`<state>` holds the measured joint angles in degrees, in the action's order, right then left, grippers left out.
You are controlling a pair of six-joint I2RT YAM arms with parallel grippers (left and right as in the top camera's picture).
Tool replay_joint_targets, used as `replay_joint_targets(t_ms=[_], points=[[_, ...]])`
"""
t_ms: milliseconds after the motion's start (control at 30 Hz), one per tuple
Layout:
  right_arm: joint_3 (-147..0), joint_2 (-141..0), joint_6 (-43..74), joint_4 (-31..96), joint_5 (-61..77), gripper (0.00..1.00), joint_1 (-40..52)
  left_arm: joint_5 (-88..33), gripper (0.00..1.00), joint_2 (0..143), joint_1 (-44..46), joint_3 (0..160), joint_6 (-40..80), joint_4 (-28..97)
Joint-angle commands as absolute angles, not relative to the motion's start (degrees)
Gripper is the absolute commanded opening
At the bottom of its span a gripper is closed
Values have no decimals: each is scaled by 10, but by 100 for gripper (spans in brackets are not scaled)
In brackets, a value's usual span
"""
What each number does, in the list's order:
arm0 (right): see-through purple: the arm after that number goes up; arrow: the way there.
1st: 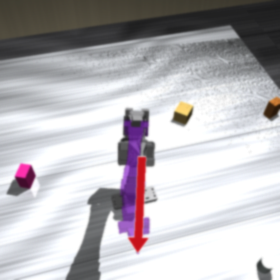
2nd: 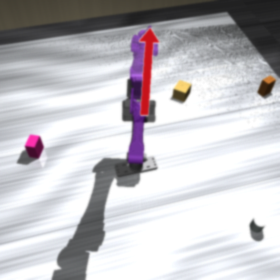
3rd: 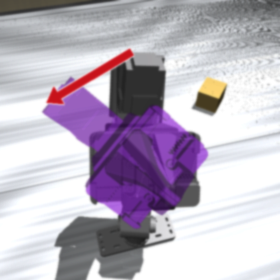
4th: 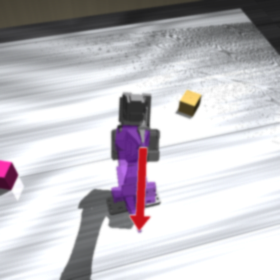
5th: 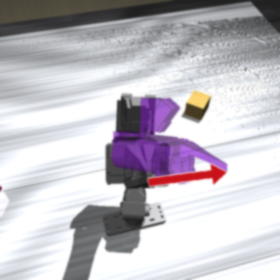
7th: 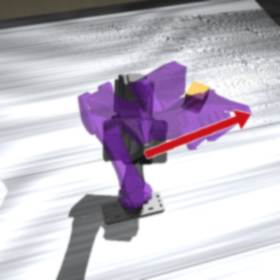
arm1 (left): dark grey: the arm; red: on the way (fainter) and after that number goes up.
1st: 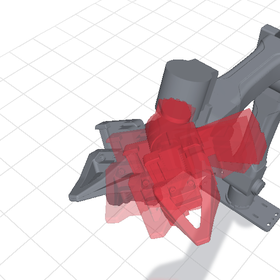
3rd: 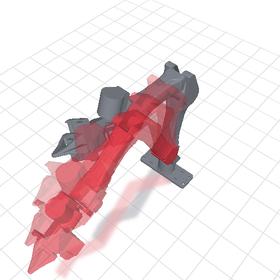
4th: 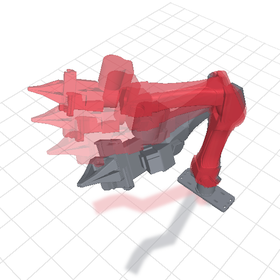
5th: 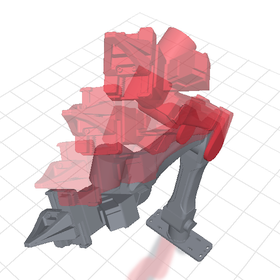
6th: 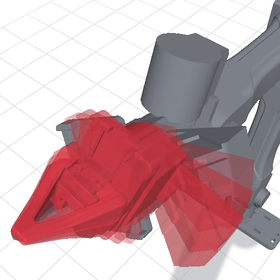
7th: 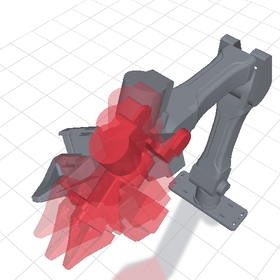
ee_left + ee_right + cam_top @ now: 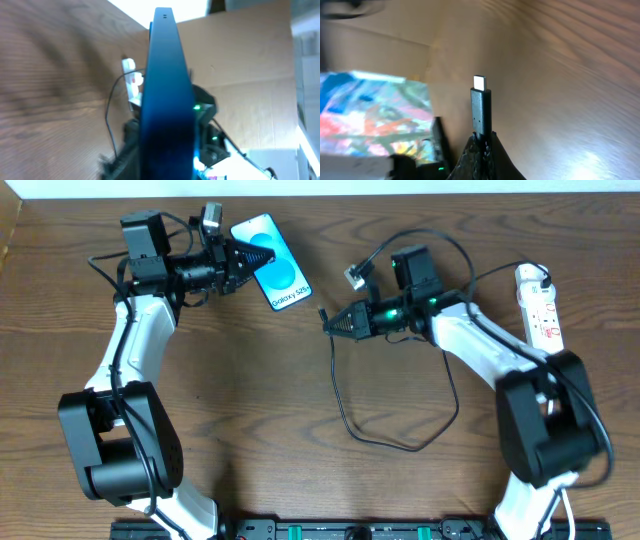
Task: Plug charger to phone and switch on socket
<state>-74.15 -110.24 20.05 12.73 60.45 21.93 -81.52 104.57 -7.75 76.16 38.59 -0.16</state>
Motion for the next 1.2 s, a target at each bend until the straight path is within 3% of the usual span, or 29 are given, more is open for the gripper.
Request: replay_joint_targets(t_ms=[0, 400, 567, 1167], points=[[-741, -1040, 180, 130, 664, 1, 222, -879, 7, 1033, -77, 771, 373, -23], [-741, -1004, 202, 135, 641, 1, 262, -879, 7, 1033, -77, 771, 434, -69], [-741, -1004, 247, 157, 551, 1, 288, -878, 7, 1033, -77, 771, 434, -79], [-741, -1004, 247, 107, 563, 1, 292, -881, 7, 1033, -77, 771, 433, -79]])
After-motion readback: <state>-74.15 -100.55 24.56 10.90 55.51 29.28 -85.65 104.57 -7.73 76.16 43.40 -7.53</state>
